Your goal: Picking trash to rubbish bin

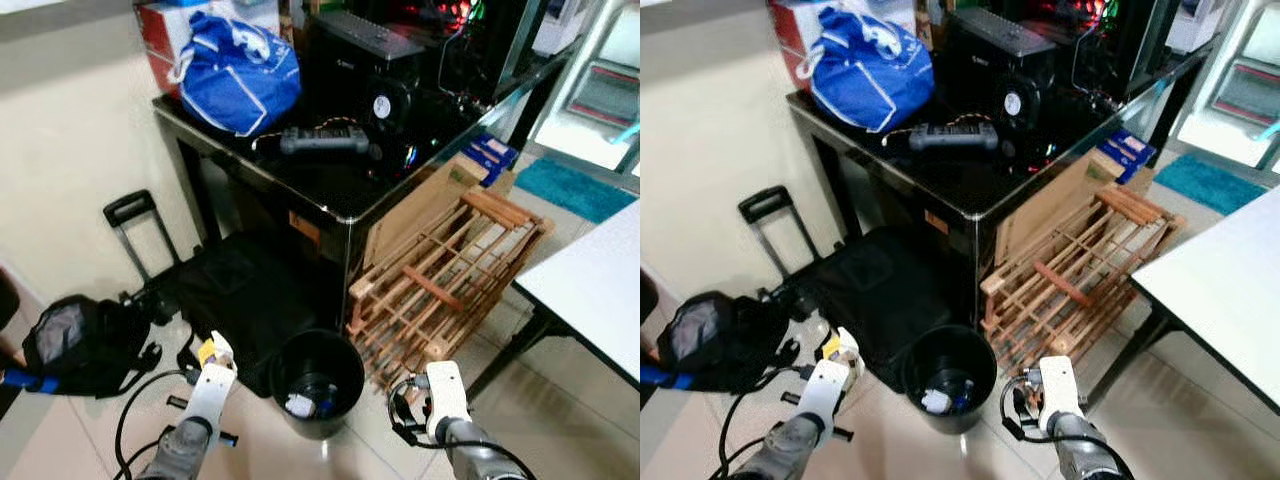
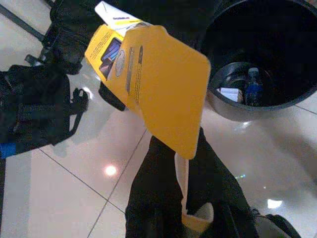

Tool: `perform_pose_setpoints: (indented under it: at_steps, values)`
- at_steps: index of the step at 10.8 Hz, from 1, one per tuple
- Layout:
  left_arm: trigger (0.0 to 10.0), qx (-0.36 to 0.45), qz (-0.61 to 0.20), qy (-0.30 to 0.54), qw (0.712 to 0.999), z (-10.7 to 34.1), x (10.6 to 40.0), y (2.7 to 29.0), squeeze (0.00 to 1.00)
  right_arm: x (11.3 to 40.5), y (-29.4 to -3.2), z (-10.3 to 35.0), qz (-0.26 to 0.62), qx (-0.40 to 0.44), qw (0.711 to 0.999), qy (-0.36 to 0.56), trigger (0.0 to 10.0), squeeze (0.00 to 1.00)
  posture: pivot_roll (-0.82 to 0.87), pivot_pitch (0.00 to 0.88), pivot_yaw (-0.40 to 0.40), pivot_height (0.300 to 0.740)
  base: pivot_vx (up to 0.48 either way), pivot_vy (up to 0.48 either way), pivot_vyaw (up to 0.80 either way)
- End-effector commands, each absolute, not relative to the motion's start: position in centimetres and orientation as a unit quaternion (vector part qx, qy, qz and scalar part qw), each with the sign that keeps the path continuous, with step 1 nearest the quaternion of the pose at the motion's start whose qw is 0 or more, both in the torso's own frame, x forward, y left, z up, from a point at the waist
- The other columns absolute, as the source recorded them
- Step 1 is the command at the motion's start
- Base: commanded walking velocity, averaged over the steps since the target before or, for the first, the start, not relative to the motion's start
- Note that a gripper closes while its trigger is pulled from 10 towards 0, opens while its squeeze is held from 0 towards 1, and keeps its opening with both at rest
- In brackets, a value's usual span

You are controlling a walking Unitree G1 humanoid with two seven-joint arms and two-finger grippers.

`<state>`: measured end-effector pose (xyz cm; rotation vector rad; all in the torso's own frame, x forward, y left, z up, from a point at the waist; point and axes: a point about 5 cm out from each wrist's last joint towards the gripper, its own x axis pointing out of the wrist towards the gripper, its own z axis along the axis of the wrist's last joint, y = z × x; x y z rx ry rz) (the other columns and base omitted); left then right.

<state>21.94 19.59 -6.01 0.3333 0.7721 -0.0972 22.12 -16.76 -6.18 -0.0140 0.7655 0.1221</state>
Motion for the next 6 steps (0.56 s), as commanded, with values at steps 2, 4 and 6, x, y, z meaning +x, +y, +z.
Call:
perform_pose_setpoints:
  at_steps: [2,4,6]
  values:
    - [10.0,0.168,-0.045,0.377,0.910,-6.04,21.87,19.78,0.00,22.15,-16.73,-6.17,0.065,-0.009,0.925,0.375,10.0,0.00,0.01,0.031,0.032,0.740,0.369,0.000,0.00]
    - [10.0,0.169,-0.045,0.379,0.909,-6.08,21.80,19.79,0.00,22.10,-16.67,-6.20,0.065,-0.009,0.924,0.375,10.0,0.00,0.01,0.031,0.032,0.740,0.373,0.000,0.00]
    - [10.0,0.170,-0.046,0.380,0.908,-6.12,21.74,19.77,0.00,22.03,-16.64,-6.24,0.066,-0.009,0.924,0.376,10.0,0.00,0.01,0.030,0.033,0.740,0.379,0.000,0.00]
